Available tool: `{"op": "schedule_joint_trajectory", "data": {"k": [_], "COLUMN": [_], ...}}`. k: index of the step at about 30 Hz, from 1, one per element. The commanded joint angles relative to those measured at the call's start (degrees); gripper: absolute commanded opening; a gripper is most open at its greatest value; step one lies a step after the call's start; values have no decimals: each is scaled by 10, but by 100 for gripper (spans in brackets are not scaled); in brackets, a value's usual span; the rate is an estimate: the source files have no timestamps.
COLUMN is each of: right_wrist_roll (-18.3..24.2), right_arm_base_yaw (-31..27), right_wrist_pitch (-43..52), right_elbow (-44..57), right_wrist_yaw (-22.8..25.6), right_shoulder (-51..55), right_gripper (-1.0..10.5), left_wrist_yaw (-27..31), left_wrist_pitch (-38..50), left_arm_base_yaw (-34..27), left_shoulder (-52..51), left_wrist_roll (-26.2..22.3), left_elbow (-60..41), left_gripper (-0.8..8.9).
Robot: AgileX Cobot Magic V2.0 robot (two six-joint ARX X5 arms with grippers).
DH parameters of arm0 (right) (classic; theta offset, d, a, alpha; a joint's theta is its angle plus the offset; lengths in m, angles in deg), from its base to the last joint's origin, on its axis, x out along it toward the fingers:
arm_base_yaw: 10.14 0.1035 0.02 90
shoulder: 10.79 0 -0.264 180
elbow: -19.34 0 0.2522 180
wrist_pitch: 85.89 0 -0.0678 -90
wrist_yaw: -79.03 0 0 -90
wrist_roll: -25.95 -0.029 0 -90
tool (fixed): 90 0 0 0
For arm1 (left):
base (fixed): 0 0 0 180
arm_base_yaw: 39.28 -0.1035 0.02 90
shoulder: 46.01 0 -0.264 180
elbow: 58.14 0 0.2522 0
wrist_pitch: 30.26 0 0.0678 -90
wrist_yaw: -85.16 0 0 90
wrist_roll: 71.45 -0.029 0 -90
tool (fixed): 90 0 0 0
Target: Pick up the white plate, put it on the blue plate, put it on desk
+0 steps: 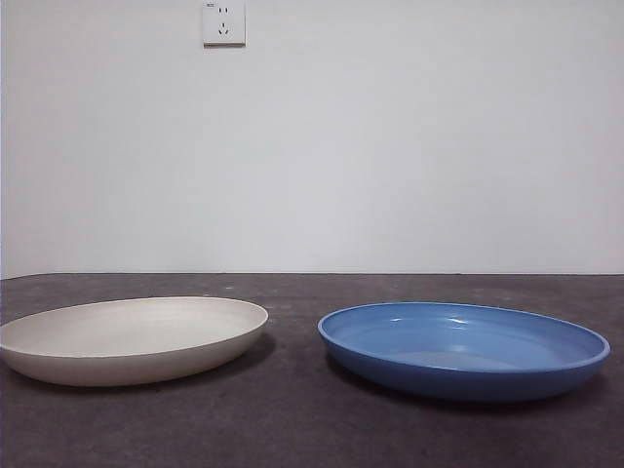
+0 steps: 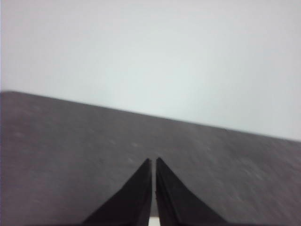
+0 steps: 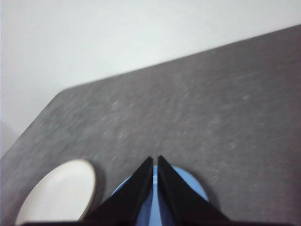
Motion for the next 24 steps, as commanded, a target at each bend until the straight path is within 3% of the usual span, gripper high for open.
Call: {"op": "schedule_joint_trajectory", "data": {"k": [1,6,12,20,24], "right_wrist_roll": [35,83,123,137,138], "right_arm_base_yaw": [9,30,45,52,52], "right_wrist_pitch": [-21,-86,-124,-121,-121], "right_elbow": [-39,-108,-157,-160,-160], "right_wrist_yaw": [-19,-75,-144,-145,-131], "right_shoulder": [-34,-105,-178,-207,-206], "right_gripper": [11,11,11,12,15], "left_wrist_yaw": [-44,-129,-180,-205,-205], "left_wrist_pitch": [-18,-30,-83,-109,-109], "left_arm_base_yaw": [2,10,35,58,60], "left_shoulder": [35,84,145,182,182], "left_wrist_roll": [-6,-6,-34,-42,-42], "left_elbow": [35,76,115,120,120], "left_gripper": [16,16,16,40,225]}}
